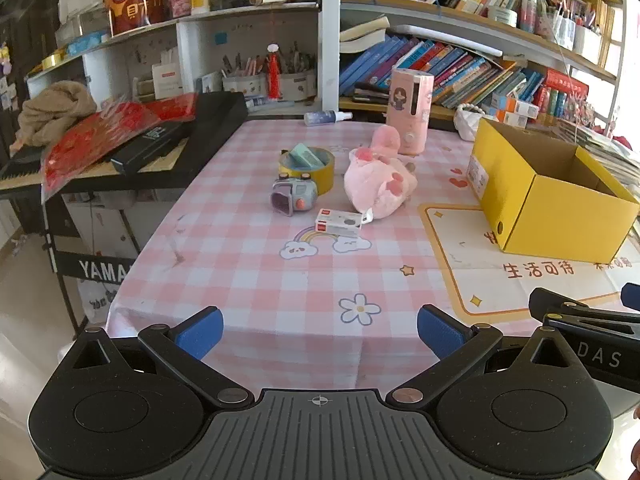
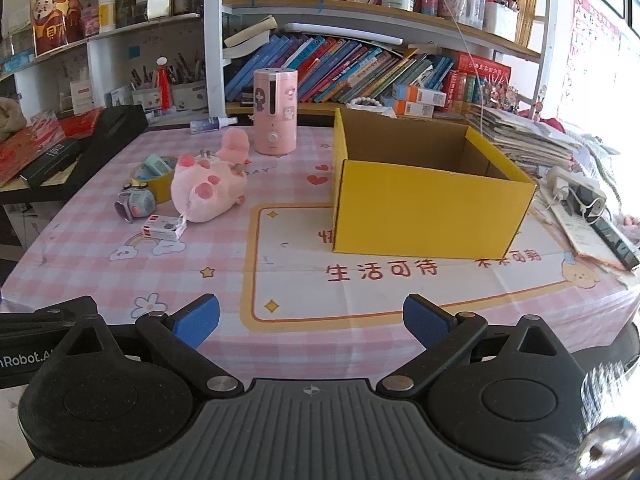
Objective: Organize objects
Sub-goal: 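Move the left tool toward the white staple box while the right tool approaches the pink plush pig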
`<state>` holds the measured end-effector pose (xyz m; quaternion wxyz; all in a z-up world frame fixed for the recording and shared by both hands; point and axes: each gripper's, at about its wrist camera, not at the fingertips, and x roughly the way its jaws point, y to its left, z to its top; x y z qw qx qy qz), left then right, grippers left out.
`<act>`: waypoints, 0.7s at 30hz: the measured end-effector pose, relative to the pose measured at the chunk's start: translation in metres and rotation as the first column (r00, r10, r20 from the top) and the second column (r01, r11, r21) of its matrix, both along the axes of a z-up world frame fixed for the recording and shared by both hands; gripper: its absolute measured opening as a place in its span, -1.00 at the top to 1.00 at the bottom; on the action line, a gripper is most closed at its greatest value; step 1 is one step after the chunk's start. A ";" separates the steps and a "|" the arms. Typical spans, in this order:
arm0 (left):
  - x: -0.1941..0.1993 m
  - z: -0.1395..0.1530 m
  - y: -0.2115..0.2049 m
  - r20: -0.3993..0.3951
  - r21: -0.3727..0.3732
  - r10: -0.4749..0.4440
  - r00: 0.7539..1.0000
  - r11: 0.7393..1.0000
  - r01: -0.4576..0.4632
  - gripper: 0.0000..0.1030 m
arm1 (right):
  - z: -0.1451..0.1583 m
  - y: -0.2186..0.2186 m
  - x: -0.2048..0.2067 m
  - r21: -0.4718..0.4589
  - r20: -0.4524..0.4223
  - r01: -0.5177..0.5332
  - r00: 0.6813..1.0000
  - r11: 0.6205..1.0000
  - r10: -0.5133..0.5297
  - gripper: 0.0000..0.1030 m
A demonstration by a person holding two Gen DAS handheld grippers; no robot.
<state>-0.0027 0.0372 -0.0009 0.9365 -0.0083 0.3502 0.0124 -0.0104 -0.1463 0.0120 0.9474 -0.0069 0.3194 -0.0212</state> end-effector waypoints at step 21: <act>0.012 -0.008 0.029 0.006 0.012 0.095 0.995 0.995 -0.095 -1.00 | -0.005 0.026 0.027 0.020 -0.040 -0.091 0.995 0.996 0.091 -0.94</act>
